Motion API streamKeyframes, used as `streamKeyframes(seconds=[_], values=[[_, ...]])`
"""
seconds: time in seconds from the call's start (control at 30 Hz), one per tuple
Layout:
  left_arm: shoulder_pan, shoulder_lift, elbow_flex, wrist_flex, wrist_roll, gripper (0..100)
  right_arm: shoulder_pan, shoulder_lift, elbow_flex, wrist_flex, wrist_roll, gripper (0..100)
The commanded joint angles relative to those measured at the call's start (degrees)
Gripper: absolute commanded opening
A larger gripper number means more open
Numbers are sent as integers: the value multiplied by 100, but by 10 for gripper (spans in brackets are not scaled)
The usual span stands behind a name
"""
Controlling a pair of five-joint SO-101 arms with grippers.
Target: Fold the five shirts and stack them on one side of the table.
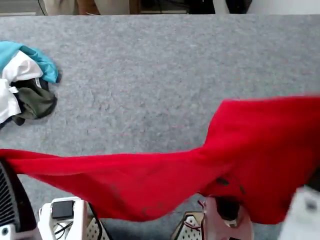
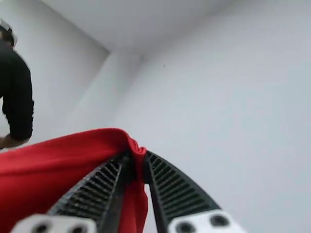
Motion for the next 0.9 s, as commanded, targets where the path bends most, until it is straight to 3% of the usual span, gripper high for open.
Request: streamKeyframes(seconds=[0.0,0.13,0.23,0.43,0.53,0.7,0.87], values=[[-26,66,651,-457,-18,19,-48,57,822,44,202,2],[-35,13,2338,-1890,-18,19,-48,66,2097,-62,202,2],[-18,75,3877,-3358,-18,19,-57,119,3380,-809,158,2],[0,602,7437,-8211,-62,19,-374,602,5859,-2971,202,2],[9,1341,8220,-10057,-220,19,-620,1103,6563,-3842,202,2],[-35,3222,7411,-10330,-492,20,-989,2352,6580,-4721,158,2],[-26,5314,5670,-10330,-501,19,-1121,3837,5437,-4818,149,2]])
